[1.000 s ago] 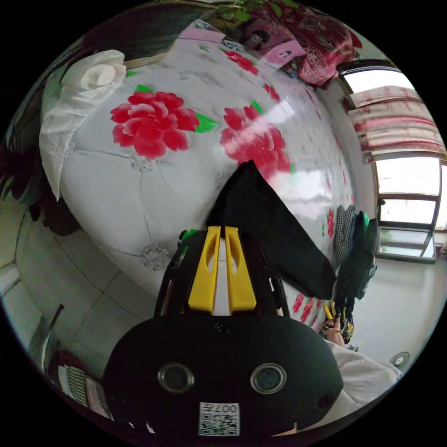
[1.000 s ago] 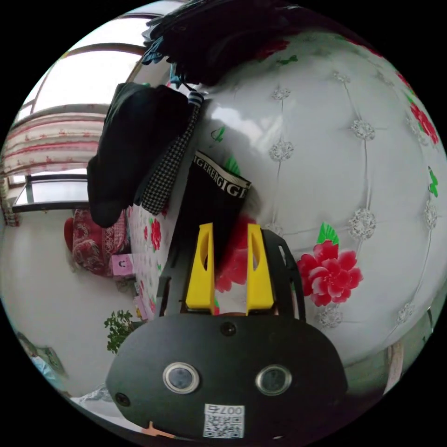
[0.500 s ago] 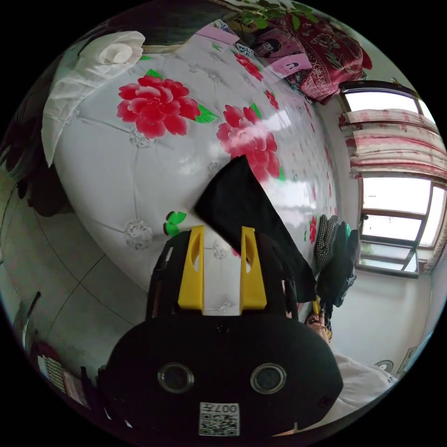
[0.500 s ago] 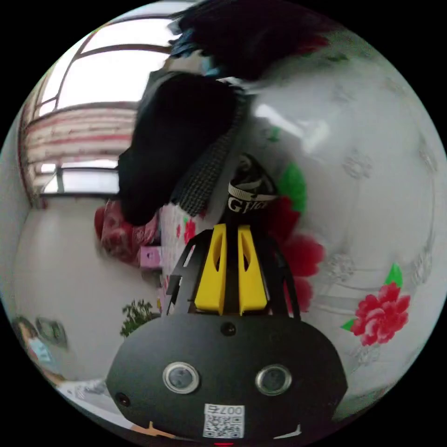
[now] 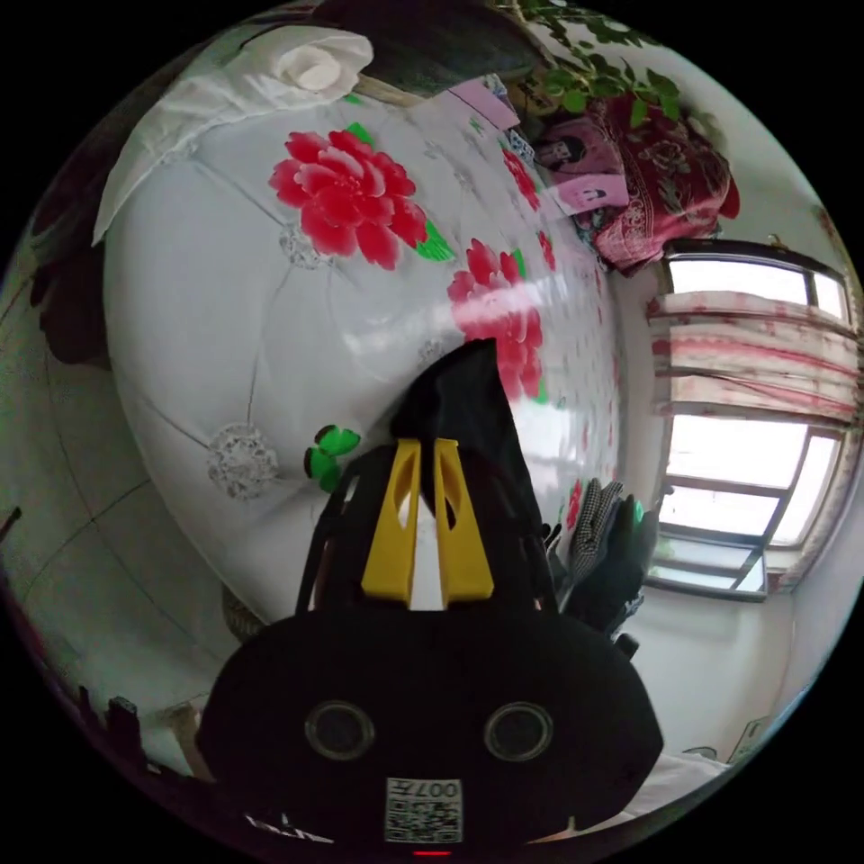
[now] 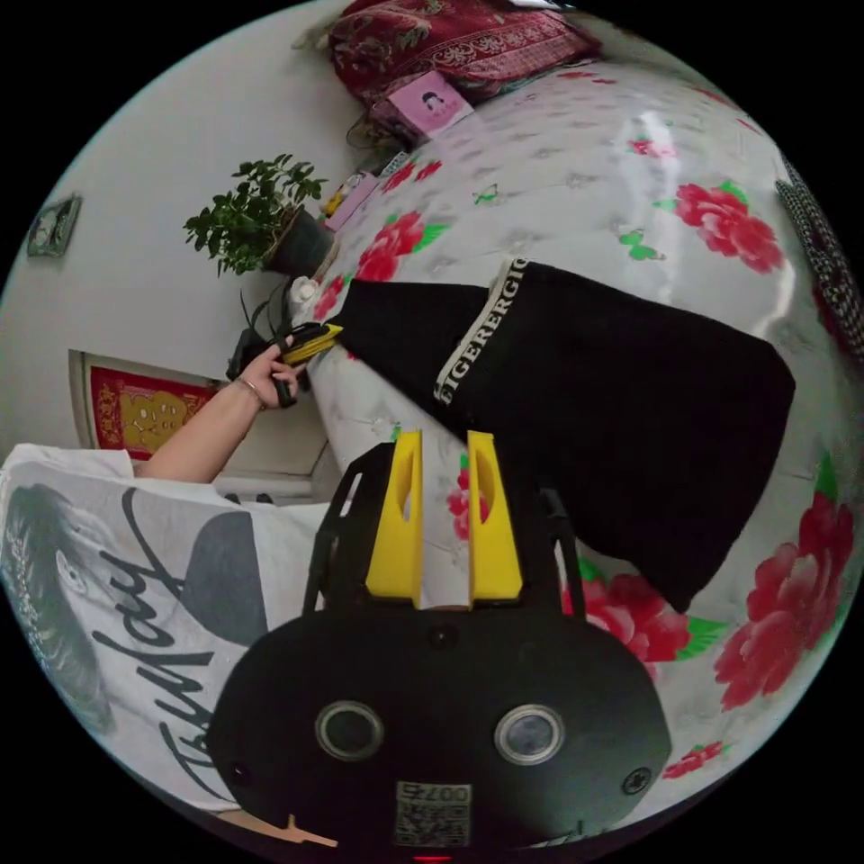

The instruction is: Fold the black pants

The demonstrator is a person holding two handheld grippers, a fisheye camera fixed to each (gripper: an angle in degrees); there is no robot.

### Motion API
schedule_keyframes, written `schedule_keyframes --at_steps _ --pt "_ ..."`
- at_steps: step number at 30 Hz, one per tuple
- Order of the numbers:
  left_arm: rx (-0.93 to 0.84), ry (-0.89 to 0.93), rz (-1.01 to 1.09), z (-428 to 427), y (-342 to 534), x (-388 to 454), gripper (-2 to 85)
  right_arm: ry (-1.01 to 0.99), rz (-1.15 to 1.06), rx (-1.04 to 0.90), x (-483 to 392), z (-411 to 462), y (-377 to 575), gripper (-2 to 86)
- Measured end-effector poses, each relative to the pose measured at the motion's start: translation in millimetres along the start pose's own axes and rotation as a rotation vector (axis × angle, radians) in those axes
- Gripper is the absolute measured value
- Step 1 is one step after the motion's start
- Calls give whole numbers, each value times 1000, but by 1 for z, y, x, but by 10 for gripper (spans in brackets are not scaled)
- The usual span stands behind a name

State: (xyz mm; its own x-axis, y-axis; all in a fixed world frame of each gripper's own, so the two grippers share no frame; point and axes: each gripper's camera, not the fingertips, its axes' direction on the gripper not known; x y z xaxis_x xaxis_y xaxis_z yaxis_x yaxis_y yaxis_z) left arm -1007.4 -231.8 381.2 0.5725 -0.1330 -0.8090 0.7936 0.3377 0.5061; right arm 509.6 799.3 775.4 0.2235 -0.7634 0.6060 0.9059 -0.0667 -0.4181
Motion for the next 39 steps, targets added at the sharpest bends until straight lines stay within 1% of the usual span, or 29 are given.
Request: schedule_keyframes --at_steps 2,3,5,7,8,10,11,13,14,15,16,17,18,19,20,23,25,27,28,30,32,33,34,35,37,39 --pt "14 6 22 8 9 9 -6 51 19 27 -2 -7 2 65" --pt "25 -7 68 12 16 22 -7 53 38 45 -1 -11 3 66" --pt "55 29 216 17 28 54 -8 30 135 135 11 -31 13 67" --pt "37 69 504 26 50 125 -8 28 203 207 18 -44 26 70" --pt "25 87 582 30 57 146 -7 32 243 251 21 -52 36 72" --pt "-67 214 873 50 96 234 -5 39 303 305 26 -60 50 76" --pt "-101 253 945 57 109 255 -4 37 341 340 30 -65 59 78" --pt "-261 393 1175 96 167 331 7 27 397 392 34 -69 72 83" --pt "-304 423 1211 108 182 346 11 22 433 425 37 -71 79 86" --pt "-389 469 1252 137 211 368 45 17 449 439 38 -72 81 87" --pt "-474 461 1253 170 235 384 68 6 479 463 40 -72 86 90" --pt "-520 442 1237 187 245 389 75 0 501 483 40 -71 89 93" --pt "-610 412 1197 215 259 396 83 -3 510 490 40 -71 90 94" --pt "-638 374 1151 234 268 398 85 -10 522 496 39 -69 92 96" --pt "-630 347 1130 239 271 397 86 -15 532 499 38 -68 93 99" --pt "-534 146 1115 248 276 389 89 -14 554 485 38 -62 90 104" --pt "-455 -81 1045 252 267 376 101 -6 565 466 40 -56 84 105" --pt "-445 -144 946 257 258 366 112 10 566 433 42 -48 72 104" --pt "-460 -140 885 262 254 362 118 28 567 411 43 -42 62 102" --pt "-493 -122 841 277 257 365 124 37 553 377 43 -32 44 98" --pt "-549 -145 843 301 267 374 121 33 529 290 40 -12 18 86" --pt "-581 -195 863 318 277 383 71 33 524 258 38 -7 13 81" --pt "-532 -222 916 322 285 397 37 99 504 267 30 -6 7 73" --pt "-548 -193 933 327 288 403 27 79 456 215 24 1 -3 65" --pt "-655 -147 941 353 300 426 7 53 440 140 17 5 -13 54" --pt "-683 -90 979 360 309 451 2 69 408 178 3 -5 -15 46"
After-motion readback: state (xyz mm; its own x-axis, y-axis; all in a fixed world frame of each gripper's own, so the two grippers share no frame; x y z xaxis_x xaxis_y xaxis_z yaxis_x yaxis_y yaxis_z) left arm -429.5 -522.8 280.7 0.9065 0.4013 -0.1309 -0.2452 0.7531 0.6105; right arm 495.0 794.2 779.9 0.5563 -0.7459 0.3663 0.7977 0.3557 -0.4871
